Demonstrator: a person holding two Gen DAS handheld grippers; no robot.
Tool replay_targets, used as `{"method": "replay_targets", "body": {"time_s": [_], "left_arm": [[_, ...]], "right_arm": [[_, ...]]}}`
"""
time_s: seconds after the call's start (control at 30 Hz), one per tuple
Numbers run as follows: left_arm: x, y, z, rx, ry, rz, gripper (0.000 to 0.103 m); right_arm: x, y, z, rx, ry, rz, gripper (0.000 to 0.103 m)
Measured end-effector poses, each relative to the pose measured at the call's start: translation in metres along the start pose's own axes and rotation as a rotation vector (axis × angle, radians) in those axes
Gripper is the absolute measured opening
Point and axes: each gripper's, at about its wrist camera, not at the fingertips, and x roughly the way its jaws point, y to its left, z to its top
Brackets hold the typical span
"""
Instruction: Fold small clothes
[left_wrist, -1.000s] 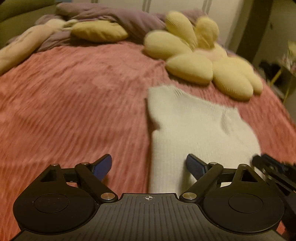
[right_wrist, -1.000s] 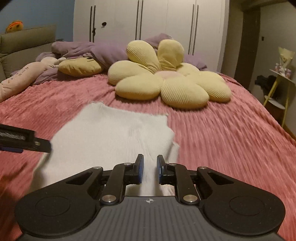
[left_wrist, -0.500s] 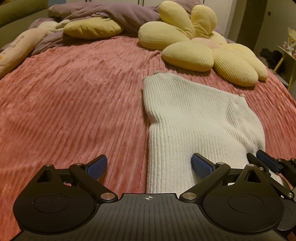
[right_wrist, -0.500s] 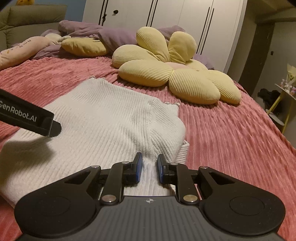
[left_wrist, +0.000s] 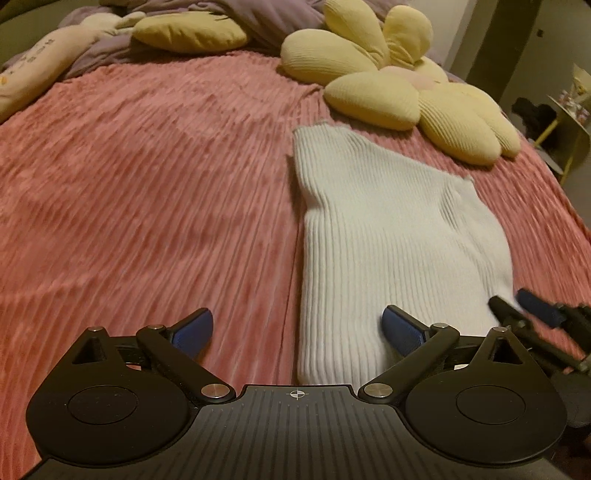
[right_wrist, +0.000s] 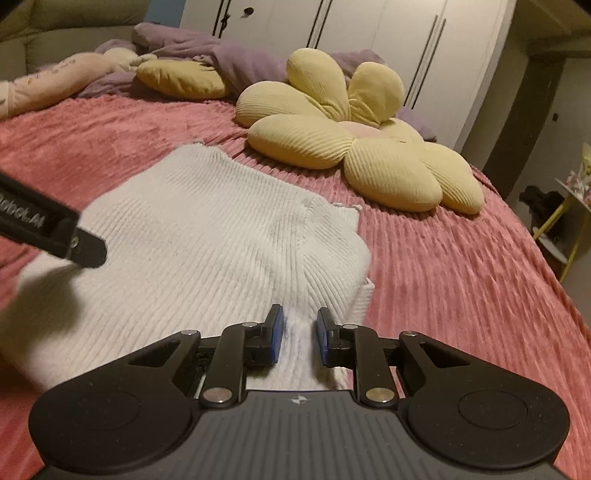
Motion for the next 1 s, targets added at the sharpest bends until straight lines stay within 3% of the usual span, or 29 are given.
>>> {"method": "replay_targets", "body": {"time_s": [0.13,0.2,0.37,0.67,0.87,1.0], "left_arm": [[-0.013,0.009,-0.021,-0.022,0.022,-0.016,0.102],[-0.018,0.009,-0.034,-0.024,0.046,-0.014,0.102],[-0.032,-0.005,-0.059,0.044,0.031,-0.019,0.101],[-0.028,-0.013,-0.073,0.097,-0.073,0.107,0.101],[-0.018,-0.015,-0.066,0.113,-0.116,0.191,0.102],[-0.018,-0.017,-0.071,0.137,-0.148,0.212,0.102]], "right_arm": [[-0.033,-0.012,-0.017,0.066,0.0,0.037,0.033],[-0.045,-0.019,-0.027,0.119,0.043,0.051,0.036],[-0.073,-0.033,-0.051,0.239,0.065,0.09,0.038],[-0.077,-0.034,-0.065,0.325,0.099,0.142,0.042],[-0.066,-0.024,-0.06,0.318,0.06,0.08,0.053],[-0.059,-0.009,-0.056,0.219,0.034,0.01,0.056]]}}
